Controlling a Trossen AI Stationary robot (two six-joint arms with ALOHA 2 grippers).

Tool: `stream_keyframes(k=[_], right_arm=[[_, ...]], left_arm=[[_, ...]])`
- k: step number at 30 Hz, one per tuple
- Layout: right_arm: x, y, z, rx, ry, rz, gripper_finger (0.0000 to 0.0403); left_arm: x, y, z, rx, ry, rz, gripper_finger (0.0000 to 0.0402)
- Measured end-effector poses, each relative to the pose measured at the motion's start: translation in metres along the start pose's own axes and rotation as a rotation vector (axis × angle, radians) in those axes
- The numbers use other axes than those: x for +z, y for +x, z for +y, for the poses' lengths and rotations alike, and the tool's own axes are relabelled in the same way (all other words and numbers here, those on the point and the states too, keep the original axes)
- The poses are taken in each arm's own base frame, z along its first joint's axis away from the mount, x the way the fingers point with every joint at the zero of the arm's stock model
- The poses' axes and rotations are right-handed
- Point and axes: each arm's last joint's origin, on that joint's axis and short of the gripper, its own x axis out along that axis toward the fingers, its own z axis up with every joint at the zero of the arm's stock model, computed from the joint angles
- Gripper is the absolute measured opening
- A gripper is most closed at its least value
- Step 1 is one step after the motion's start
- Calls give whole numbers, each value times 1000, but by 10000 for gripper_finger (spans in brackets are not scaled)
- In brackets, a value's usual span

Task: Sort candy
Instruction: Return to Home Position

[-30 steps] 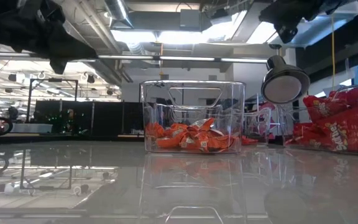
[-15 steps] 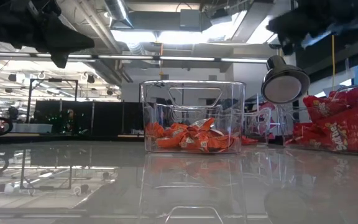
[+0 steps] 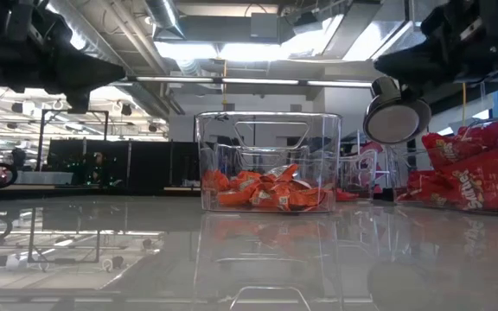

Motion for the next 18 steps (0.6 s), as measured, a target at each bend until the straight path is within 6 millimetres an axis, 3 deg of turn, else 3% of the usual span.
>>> stream_keyframes(k=[10,18], right_arm=[[6,-20,-6,-142,29,-41,40],[-14,-34,-8,-203,75,-109,40]], left_arm=[[0,-5,1,-14,19,-1,17],[0,-8,2,-14,16,-2,17]])
